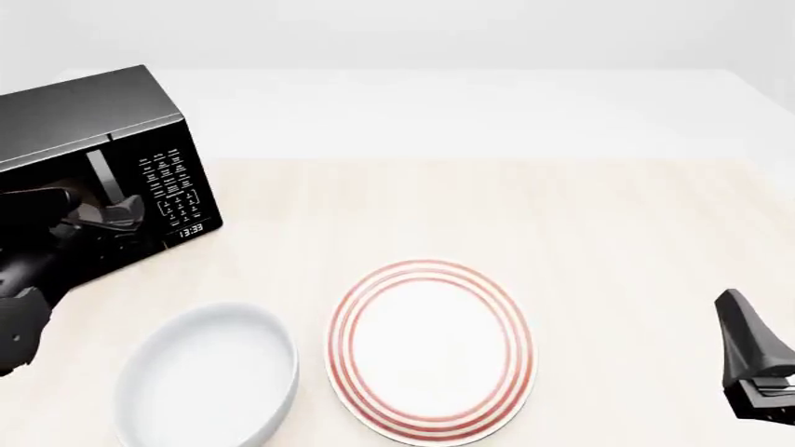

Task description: Open the microwave.

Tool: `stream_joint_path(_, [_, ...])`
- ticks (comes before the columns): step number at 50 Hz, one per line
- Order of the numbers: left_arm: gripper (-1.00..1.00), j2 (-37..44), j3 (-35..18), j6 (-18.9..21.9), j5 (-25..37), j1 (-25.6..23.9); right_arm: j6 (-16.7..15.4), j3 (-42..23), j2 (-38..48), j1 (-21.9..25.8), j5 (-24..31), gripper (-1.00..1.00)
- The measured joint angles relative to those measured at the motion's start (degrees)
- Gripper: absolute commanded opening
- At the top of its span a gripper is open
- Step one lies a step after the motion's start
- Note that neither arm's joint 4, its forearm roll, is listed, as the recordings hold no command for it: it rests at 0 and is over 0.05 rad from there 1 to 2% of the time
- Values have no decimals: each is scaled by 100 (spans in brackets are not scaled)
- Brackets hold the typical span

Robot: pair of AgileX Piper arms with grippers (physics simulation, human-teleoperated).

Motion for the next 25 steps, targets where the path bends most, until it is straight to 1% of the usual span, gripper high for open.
stream_joint_path(25, [100, 486, -371, 62, 44, -54, 1, 65, -160, -1, 97, 100])
